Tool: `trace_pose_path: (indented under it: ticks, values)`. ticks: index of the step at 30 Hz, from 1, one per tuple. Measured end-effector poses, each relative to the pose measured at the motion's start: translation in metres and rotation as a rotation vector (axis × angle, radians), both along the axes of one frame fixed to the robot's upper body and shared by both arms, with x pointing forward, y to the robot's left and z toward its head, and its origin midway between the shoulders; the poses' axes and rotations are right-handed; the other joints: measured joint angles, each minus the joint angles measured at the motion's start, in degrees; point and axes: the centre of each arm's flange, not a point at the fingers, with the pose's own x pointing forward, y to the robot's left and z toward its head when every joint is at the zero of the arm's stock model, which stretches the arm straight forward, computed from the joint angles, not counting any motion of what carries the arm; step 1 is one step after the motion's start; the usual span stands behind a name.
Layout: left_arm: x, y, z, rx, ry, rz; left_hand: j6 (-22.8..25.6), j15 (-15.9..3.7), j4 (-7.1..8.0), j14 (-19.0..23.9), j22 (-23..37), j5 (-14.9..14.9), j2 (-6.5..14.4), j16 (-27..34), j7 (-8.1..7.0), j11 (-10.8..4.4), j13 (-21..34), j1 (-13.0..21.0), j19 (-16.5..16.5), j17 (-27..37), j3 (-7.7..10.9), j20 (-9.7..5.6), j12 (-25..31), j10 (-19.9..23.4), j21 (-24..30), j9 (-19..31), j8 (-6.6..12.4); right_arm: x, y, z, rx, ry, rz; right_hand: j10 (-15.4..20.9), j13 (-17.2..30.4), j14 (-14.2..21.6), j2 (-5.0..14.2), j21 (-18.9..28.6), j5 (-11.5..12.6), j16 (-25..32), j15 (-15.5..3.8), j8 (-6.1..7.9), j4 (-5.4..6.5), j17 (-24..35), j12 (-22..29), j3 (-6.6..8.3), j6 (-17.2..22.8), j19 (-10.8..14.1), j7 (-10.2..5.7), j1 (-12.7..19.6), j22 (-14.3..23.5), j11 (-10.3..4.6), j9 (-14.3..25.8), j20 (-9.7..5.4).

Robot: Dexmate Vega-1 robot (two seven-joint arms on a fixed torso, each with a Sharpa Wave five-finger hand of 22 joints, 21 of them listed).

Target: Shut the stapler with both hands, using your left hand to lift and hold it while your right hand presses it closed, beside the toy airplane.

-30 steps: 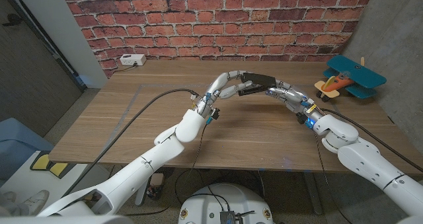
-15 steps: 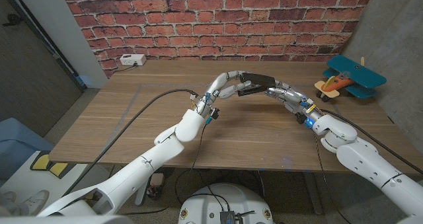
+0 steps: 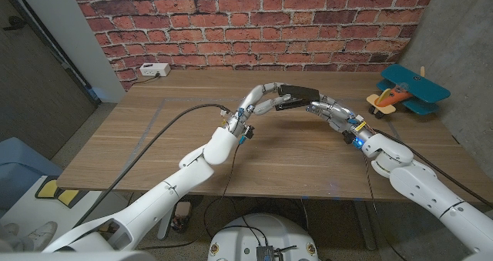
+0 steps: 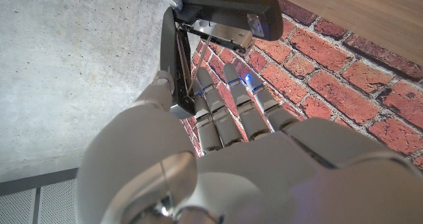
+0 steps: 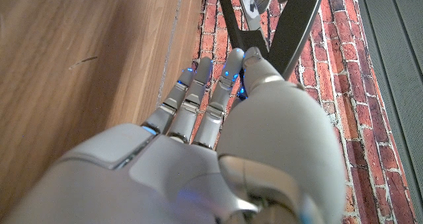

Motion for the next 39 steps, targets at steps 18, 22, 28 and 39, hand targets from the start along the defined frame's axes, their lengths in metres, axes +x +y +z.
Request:
trace_pose_path:
  ticks: [18,22,28,39]
  values:
    - [0.005,0.013,-0.007,-0.034,0.028,0.013,-9.10,0.22,-0.90,-5.68,0.31,-0.43,-3.89,-2.03,0.33,1.48,0.27,0.73,-0.41,-0.04,-1.59,1.62,-2.78,-7.41,-1.03,0.16,-1.54,0.004,0.001,0.000,0.036,0.020,0.032,-0.07,0.02,0.22,0.10,0.43,0.35,-0.39,-0.22,-0.23,0.02,0.27,0.11,0.02,0.00,0.01,0.00,-0.10,0.01,-0.06,0.00,0.00]
    - [0.006,0.015,-0.008,-0.036,0.033,0.017,-9.30,0.22,-1.40,-5.68,0.30,-0.37,-4.35,-2.03,0.14,1.17,0.27,1.21,-0.41,-0.17,-1.54,1.62,-2.78,-7.29,-1.37,0.00,-1.33,0.004,0.001,0.001,0.045,0.024,0.041,-0.07,0.06,0.42,0.10,0.66,0.34,-0.39,-0.03,-0.23,0.03,0.27,-0.16,0.03,0.00,0.01,0.00,-0.10,0.01,-0.06,0.00,0.00]
    - [0.006,0.017,-0.010,-0.042,0.034,0.018,-9.90,0.22,-1.57,-6.71,0.30,-0.16,-3.92,-2.25,-0.46,1.05,0.26,1.71,-0.41,-0.43,-1.71,1.62,-2.99,-7.99,-1.59,0.00,-1.33,0.005,0.002,0.000,0.061,0.030,0.053,-0.07,0.06,0.42,0.10,0.66,0.33,-0.39,-0.03,-0.22,0.03,0.26,-0.15,0.03,0.00,0.01,0.00,-0.10,0.01,-0.05,0.00,0.00]
    - [0.006,0.023,-0.013,-0.066,0.037,0.028,-12.50,0.43,-0.93,-8.74,0.30,-0.16,-4.07,-3.13,-0.12,1.69,0.26,2.13,-0.71,-0.70,-2.97,1.92,-3.85,-10.67,-2.03,0.00,-1.34,0.005,0.004,0.001,0.087,0.035,0.073,-0.07,0.12,0.41,0.09,0.65,0.32,-0.39,-0.02,-0.22,0.03,0.26,-0.15,0.03,0.00,0.01,0.00,-0.10,0.01,-0.03,0.00,0.00]
